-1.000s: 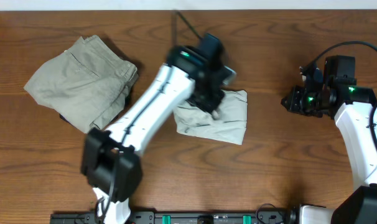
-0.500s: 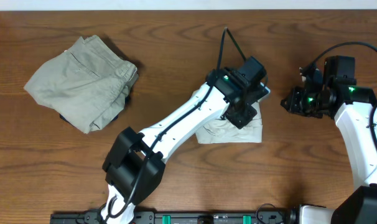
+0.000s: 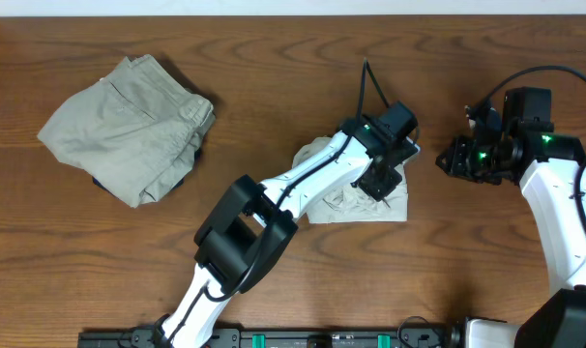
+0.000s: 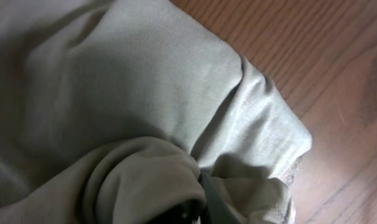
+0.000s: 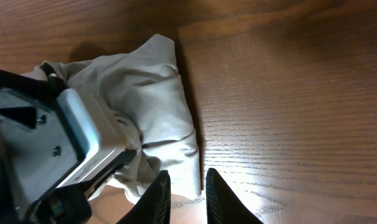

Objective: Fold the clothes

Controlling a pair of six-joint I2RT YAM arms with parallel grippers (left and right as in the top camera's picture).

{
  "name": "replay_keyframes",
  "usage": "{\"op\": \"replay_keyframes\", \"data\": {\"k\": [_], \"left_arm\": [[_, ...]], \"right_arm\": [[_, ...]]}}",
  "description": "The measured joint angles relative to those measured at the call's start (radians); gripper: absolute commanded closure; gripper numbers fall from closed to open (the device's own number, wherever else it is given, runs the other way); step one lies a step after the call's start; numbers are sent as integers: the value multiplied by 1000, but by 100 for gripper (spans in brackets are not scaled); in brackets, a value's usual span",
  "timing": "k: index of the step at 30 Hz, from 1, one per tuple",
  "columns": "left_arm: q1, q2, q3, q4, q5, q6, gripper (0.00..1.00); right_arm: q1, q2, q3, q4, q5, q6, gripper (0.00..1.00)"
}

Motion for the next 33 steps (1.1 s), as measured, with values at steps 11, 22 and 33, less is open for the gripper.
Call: {"op": "replay_keyframes", "data": {"k": [11, 22, 33], "left_arm": [[0, -6, 0, -52, 0, -14, 93], [0, -142, 0, -81, -4, -15, 93], [0, -221, 4, -104, -4, -15, 92]], "right_arm": [[32, 42, -85, 123, -10, 67, 99], [124, 212, -233, 420, -127, 123, 99], [165, 346, -217, 488, -186, 175, 99]]}}
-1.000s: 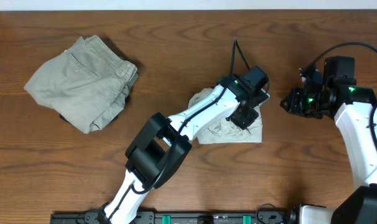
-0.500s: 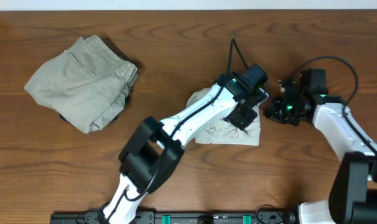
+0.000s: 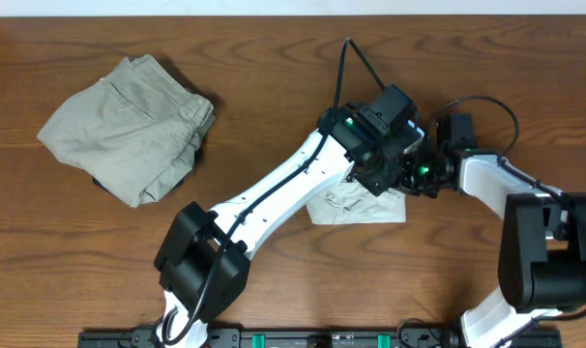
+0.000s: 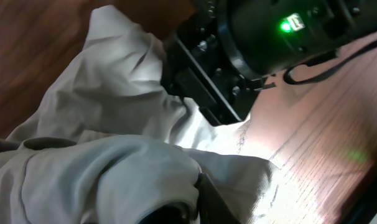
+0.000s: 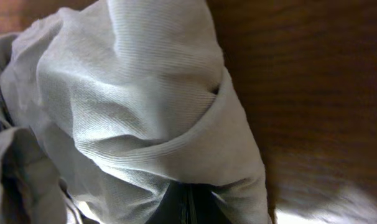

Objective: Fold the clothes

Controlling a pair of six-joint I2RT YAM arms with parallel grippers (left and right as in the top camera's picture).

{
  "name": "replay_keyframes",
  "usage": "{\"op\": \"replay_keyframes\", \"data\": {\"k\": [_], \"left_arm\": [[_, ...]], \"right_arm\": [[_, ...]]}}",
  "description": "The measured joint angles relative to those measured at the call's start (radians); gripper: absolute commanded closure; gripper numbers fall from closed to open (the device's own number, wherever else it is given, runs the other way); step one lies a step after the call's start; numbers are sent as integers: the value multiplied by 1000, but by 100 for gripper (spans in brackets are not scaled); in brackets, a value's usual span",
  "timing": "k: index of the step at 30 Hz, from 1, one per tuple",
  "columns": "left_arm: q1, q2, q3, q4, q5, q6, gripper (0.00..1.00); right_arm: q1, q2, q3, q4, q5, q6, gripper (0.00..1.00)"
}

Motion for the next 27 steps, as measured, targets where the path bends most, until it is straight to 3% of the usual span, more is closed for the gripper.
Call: {"op": "replay_keyframes", "data": {"k": [10, 16, 27], "left_arm": [[-13, 0, 11, 76, 36, -2, 92], [-17, 13, 14, 80, 47, -3, 92], [-17, 32, 14, 80, 55, -3, 90]], "right_arm": [[0, 32, 16, 8, -52, 13, 98], [0, 31, 23, -4, -73, 23, 76], [-63, -138, -27, -127, 51, 19, 64]]}}
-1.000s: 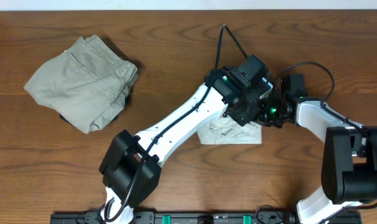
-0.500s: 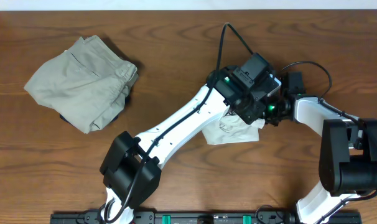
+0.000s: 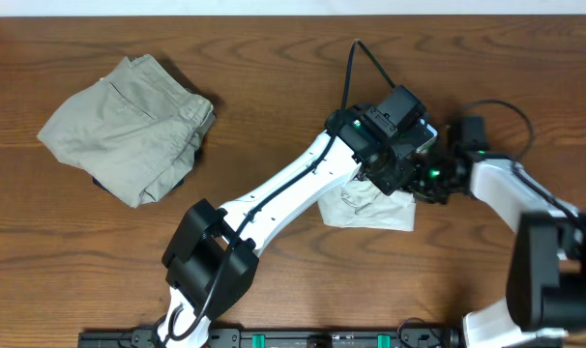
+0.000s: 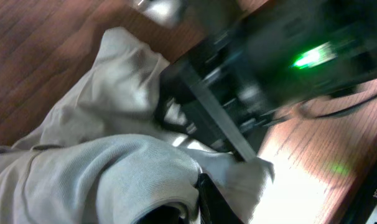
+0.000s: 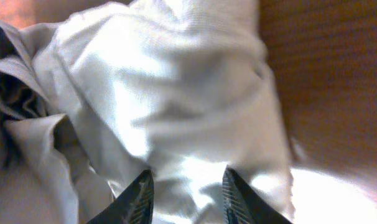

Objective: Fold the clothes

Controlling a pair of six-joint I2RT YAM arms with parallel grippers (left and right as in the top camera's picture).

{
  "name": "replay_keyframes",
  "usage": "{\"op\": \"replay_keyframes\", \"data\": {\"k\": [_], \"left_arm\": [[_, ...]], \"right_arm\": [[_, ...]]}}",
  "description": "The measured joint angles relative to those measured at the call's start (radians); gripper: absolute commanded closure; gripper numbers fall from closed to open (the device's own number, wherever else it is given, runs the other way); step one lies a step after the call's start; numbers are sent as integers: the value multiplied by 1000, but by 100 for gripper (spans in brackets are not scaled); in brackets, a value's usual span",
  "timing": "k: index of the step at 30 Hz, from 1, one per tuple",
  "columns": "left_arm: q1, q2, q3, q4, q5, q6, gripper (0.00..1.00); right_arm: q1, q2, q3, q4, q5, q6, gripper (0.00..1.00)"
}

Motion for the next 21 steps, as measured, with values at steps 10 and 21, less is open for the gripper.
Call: {"op": "replay_keyframes", "data": {"k": [10, 21], "left_arm": [[-9, 31, 0, 20, 3, 0, 79], [-87, 159, 5, 42, 5, -13, 11]], "right_arm": [[-153, -257, -1, -68, 114, 0, 62], [-159, -264, -8, -105, 143, -3, 63]]}}
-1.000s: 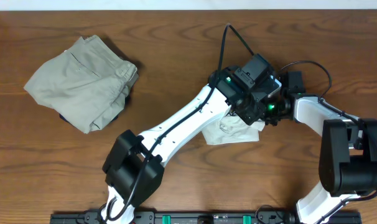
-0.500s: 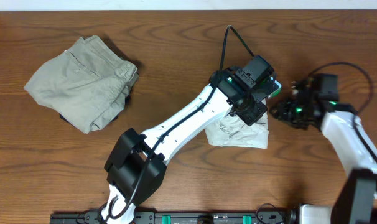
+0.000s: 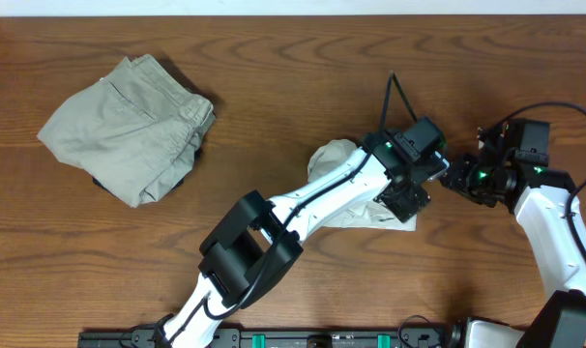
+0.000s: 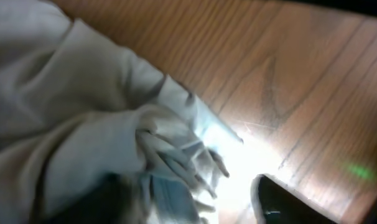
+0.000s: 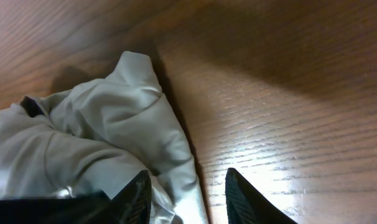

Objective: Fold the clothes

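A crumpled pale grey garment (image 3: 334, 155) lies right of the table's middle, partly under my left arm. My left gripper (image 3: 407, 198) sits low on its right edge and stands open. In the left wrist view the bunched cloth (image 4: 83, 99) fills the space by the left gripper (image 4: 188, 199), and one dark fingertip (image 4: 282, 202) rests over bare wood. My right gripper (image 3: 454, 177) is open just right of the garment. The right wrist view shows the garment's corner (image 5: 126, 118) reaching between the right gripper's (image 5: 191, 199) fingers.
A folded khaki pair of shorts (image 3: 129, 126) lies at the far left of the wooden table (image 3: 274, 68). Black cables loop above both wrists. The table's front rail runs along the bottom edge.
My left gripper has let go of the bunched cloth and stands open at the garment's right edge. My right gripper, open then too, has drawn back to the right, off the cloth.
At first my left gripper held a bunch of the pale garment while the right one hovered apart, nearly shut. Then the right gripper was shut on the garment's right side beside the left. It then stood open over the cloth. Now both are open and the garment lies flatter.
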Controlling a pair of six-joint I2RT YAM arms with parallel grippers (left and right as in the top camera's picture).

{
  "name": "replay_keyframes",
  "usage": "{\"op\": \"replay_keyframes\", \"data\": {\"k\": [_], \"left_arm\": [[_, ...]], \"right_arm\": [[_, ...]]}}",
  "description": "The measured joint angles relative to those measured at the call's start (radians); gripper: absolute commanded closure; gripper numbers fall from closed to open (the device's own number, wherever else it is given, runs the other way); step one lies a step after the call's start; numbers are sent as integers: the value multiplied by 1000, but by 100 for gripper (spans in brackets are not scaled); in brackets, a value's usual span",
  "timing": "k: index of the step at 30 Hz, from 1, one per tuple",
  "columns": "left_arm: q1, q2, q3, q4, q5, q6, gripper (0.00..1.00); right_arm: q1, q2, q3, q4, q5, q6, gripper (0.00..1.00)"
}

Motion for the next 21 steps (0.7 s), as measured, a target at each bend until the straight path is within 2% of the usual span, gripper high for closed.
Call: {"op": "replay_keyframes", "data": {"k": [4, 11, 13, 15, 17, 21], "left_arm": [[0, -3, 37, -76, -16, -2, 5], [13, -118, 90, -228, -165, -7, 5], [27, -171, 101, -263, -201, -16, 14], [53, -216, 118, -307, -225, -45, 27], [83, -239, 121, -339, -242, -80, 42], [152, -239, 68, -343, -225, -132, 61]], "right_arm": [[0, 0, 0, 6, -3, 0, 63], [0, 0, 0, 6, -2, -7, 63], [0, 0, 0, 7, -2, -11, 64], [0, 0, 0, 8, -2, -26, 69], [-4, 0, 0, 9, -3, -45, 70], [-48, 0, 14, -10, -16, -71, 78]]}}
